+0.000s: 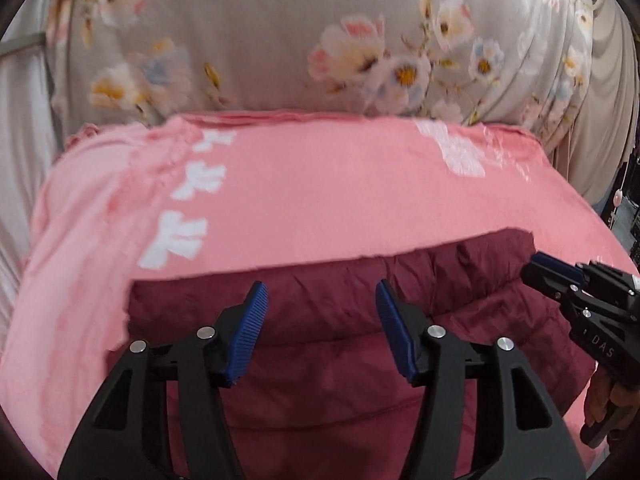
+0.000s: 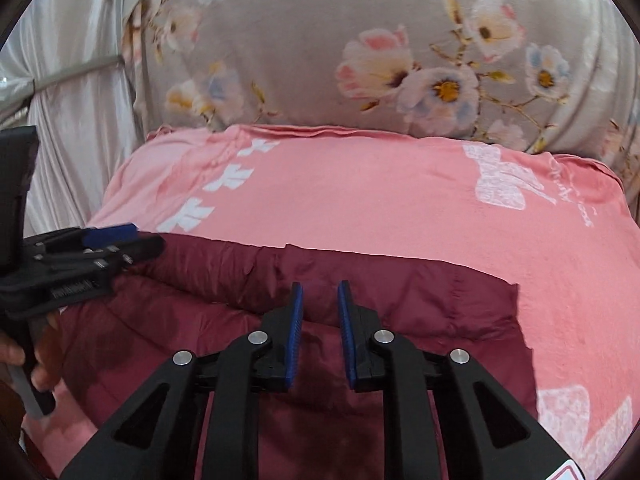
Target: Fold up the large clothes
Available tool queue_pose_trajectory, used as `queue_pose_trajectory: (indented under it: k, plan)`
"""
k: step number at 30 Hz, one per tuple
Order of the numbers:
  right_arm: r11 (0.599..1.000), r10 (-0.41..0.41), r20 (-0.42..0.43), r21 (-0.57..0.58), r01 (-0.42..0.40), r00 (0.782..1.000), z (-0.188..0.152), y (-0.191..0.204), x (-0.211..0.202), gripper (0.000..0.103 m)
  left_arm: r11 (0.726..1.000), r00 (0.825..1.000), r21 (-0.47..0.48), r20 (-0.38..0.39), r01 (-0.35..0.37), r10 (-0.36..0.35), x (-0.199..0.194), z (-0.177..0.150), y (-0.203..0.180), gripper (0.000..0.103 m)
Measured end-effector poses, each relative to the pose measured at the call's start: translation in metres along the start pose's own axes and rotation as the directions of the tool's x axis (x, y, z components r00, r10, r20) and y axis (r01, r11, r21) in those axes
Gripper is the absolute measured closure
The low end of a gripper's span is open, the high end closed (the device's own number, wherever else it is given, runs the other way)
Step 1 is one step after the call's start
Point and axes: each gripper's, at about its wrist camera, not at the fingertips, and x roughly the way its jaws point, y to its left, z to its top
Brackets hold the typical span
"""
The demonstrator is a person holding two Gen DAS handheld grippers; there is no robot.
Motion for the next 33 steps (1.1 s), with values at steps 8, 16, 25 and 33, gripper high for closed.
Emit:
queue_pose_trajectory:
  k: [8, 16, 25, 33]
  plan:
    - [0.995, -0.072, -0.093, 0.066, 0.078, 0.993, -0.012, -0.039, 0.047, 0.090, 0.997, 0.996, -0.071, -0.088, -0.028, 0.022, 0.054, -0.019, 0.014, 0.049]
    - [0.976, -0.104, -0.098, 0.183, 0.121, 0.990, -0.030, -0.076, 0.049, 0.101, 0.992, 0.996, -0.121, -0.085, -0.033, 0.022, 0.070, -0.033, 0.035, 0.049]
    - [0.919, -0.182, -0.099, 0.337, 0.205, 0.978, -0.036, -0.132, 0.034, 0.103, 0.982, 0.994, -0.169, -0.084, -0.089, 0.076, 0.059, -0.026, 0.081, 0.059]
    - [0.887, -0.196, -0.147, 0.396, 0.239, 0.970, -0.043, -0.153, 0.044, 0.103, 0.951, 0.981, -0.249, -0.106, -0.182, 0.160, 0.058, -0.028, 0.130, 0.060]
